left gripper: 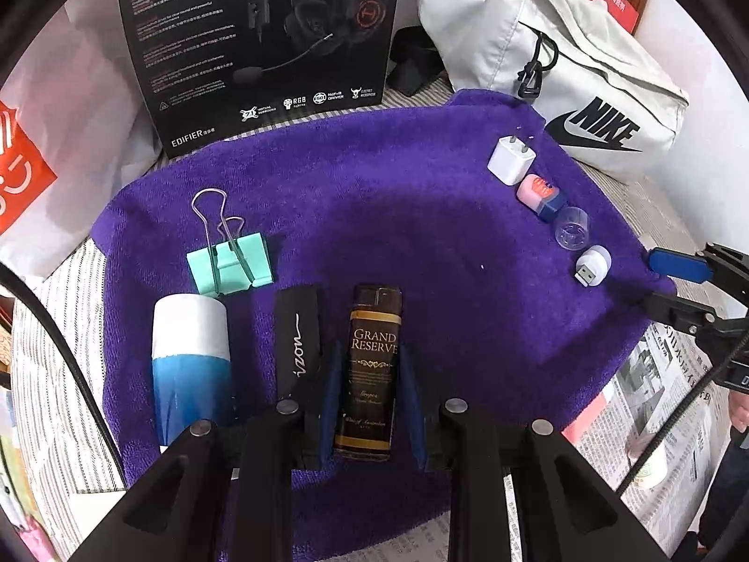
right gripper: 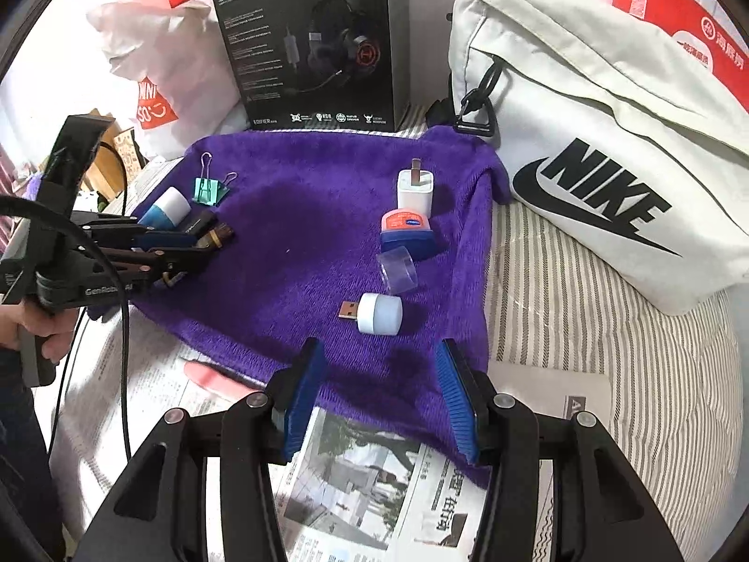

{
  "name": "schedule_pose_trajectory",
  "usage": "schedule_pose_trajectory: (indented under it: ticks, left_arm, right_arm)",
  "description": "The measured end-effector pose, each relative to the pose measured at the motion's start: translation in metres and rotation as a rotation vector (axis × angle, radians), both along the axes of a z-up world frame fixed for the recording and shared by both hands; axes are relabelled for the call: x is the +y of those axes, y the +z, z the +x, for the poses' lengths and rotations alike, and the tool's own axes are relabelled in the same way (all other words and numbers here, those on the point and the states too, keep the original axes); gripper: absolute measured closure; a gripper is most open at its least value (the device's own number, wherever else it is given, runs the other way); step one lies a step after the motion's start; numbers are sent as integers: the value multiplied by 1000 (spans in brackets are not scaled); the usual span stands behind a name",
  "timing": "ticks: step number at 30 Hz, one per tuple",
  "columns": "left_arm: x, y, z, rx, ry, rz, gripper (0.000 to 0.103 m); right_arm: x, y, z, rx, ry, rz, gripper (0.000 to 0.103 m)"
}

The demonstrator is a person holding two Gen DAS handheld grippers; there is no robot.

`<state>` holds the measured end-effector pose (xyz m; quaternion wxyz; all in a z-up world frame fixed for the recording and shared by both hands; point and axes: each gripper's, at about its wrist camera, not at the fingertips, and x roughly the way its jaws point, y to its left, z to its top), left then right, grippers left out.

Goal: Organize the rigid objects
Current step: 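Release the USB light by the cap with the right tool while the left tool releases the bottle, then grasp the white tape roll on the newspaper with the right tool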

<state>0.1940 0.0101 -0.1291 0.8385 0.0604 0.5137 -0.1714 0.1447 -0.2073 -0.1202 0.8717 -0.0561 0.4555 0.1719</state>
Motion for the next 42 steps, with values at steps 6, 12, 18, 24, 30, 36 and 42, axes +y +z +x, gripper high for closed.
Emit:
schedule_pose_trajectory:
  ticks: [6,12,18,24,30,36,42]
  left_arm:
    - [-1,0,0,-2,6,13,79]
    - [-1,0,-3,2,15,15,74]
    - [2,14,-23,-37,21,27,74]
    - [-5,45,-66,-129,-61,5,64]
    - [-11,48,-98,-148,-102,18,64]
    - [0,40,-106,-120,-57,-1,64]
    - [7,38,-118,-120,-44,-7,61]
  right_arm:
    - [-2,1,-8,-2,-11,16,53]
    - [-6,5,-18,-12,-13,23,53]
    - [-11,10,-34,-23,-10,31,53]
    - [-19,11,-48,-28,-25,47,53]
    - [-18,7,-66,-11,-17,59,53]
    - [3,-10,-92,47,31,82,53]
    - [22,-24,-99,74,37,79,53]
